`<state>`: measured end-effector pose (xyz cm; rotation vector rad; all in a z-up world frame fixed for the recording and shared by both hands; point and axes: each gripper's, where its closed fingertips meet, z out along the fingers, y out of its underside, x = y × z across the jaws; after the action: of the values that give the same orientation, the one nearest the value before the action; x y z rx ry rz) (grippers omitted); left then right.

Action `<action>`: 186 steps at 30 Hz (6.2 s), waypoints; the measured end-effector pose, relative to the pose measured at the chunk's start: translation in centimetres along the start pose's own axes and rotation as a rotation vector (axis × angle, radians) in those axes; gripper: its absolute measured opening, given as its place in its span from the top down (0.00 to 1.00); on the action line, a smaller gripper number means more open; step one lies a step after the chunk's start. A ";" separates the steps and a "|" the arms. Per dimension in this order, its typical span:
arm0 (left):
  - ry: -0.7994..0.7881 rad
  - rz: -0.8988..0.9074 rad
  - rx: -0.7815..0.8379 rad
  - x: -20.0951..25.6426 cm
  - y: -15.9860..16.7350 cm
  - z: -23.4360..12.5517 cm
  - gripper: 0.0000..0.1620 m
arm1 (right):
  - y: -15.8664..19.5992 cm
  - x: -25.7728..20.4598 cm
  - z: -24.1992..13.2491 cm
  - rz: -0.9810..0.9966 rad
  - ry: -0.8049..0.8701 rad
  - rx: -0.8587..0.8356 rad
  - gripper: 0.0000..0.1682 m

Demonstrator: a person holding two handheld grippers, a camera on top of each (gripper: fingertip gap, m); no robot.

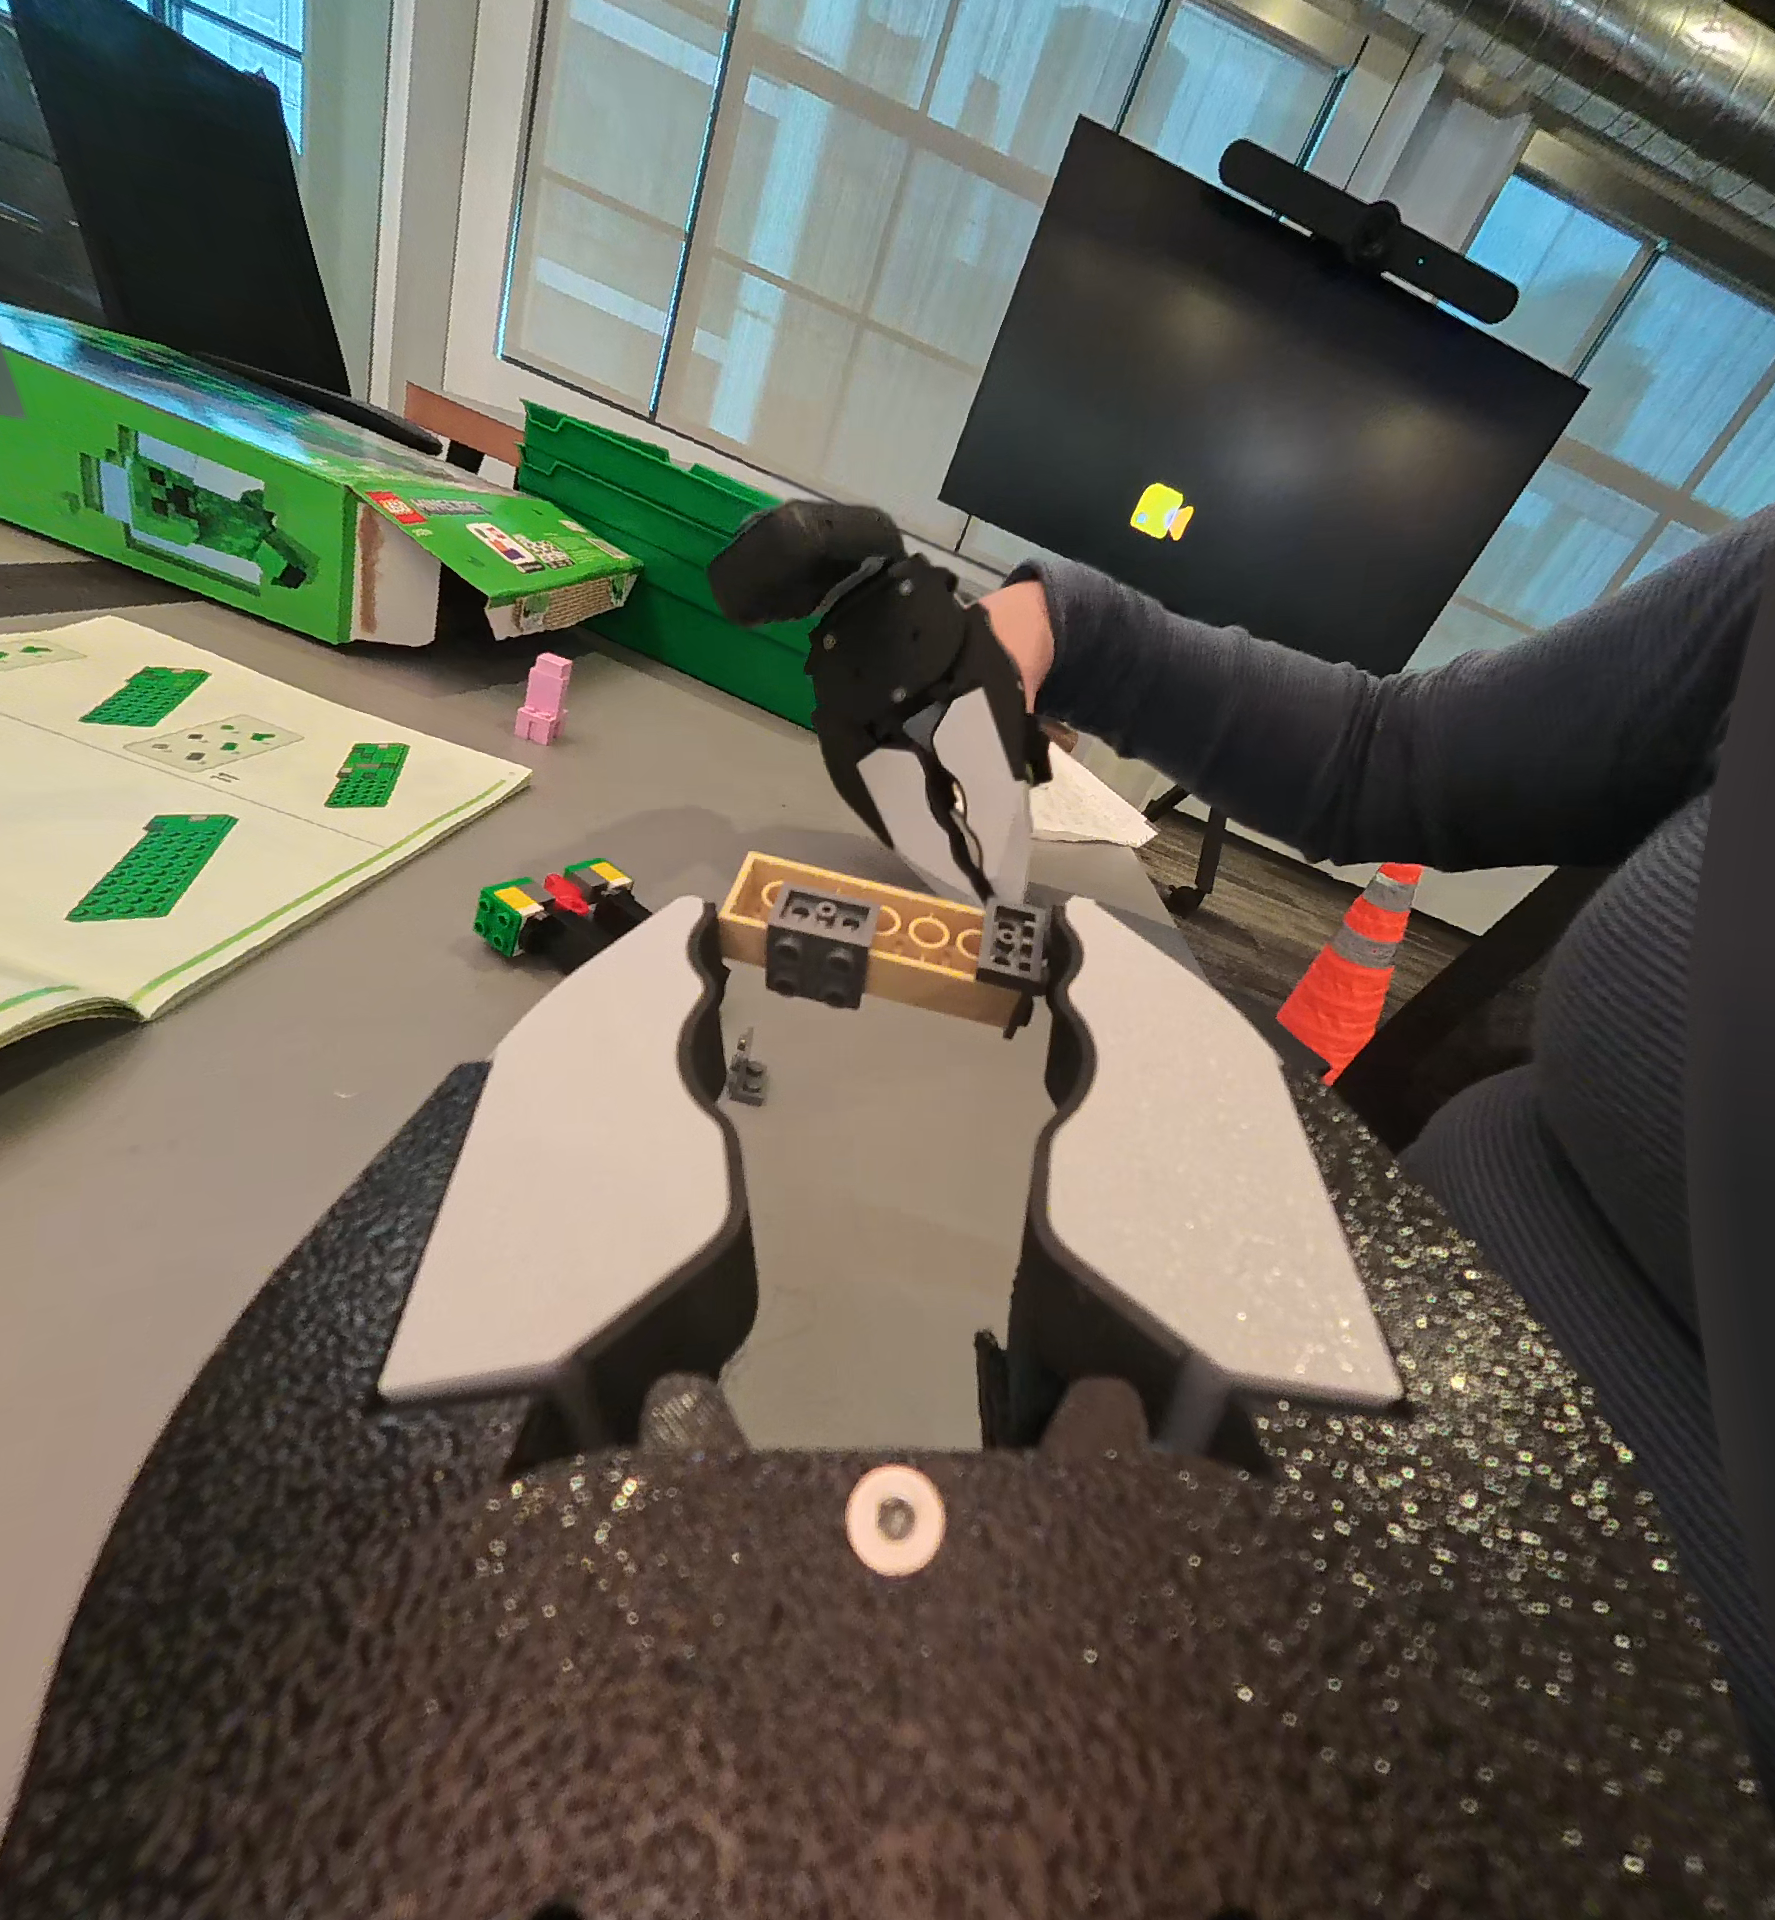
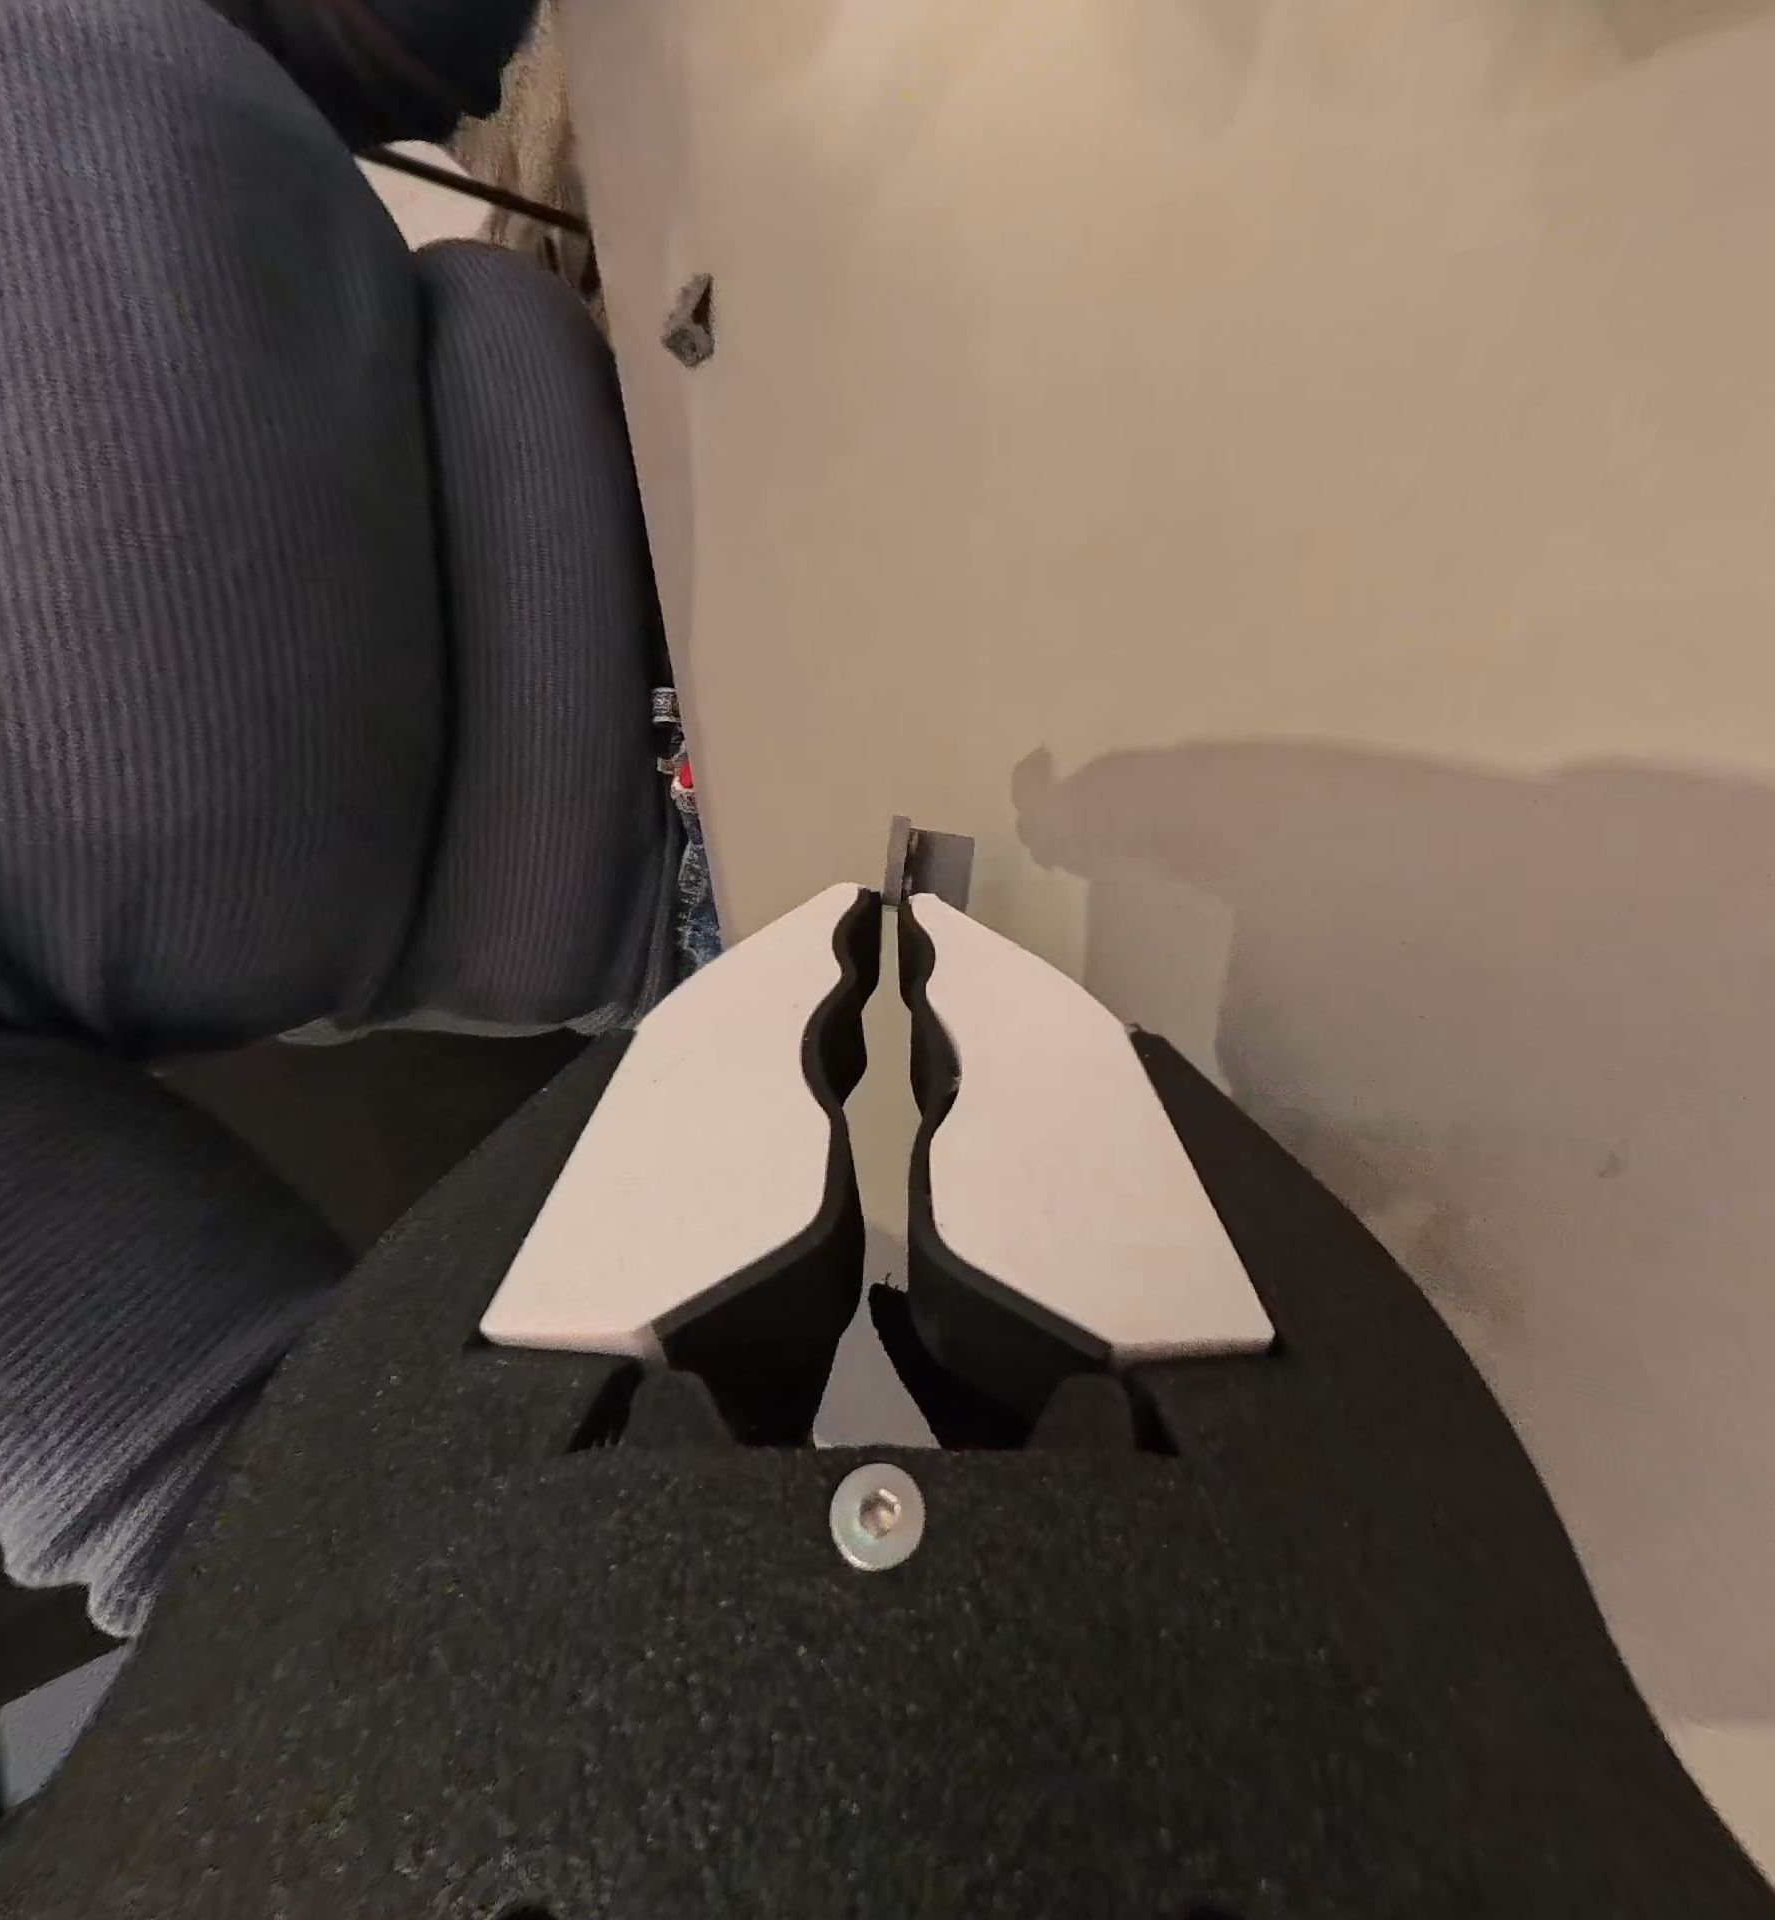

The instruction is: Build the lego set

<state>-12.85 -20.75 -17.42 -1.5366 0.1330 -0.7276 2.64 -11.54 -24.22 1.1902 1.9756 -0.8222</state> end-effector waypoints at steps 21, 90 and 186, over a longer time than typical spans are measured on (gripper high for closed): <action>0.002 -0.001 0.001 0.0 0.0 0.0 0.63 | -0.8 3.5 -1.9 0.162 -0.041 0.140 0.93; 0.005 -0.002 0.000 0.1 0.0 0.1 0.63 | 7.9 7.3 -10.1 0.151 0.933 -0.701 0.90; 0.032 -0.007 -0.012 0.7 0.3 0.5 0.63 | -4.7 -1.3 2.3 -0.754 0.855 0.199 0.86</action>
<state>-11.92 -20.70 -17.45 -1.5382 0.1560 -0.7588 -0.68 -15.80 -23.65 0.9668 3.2206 -0.9679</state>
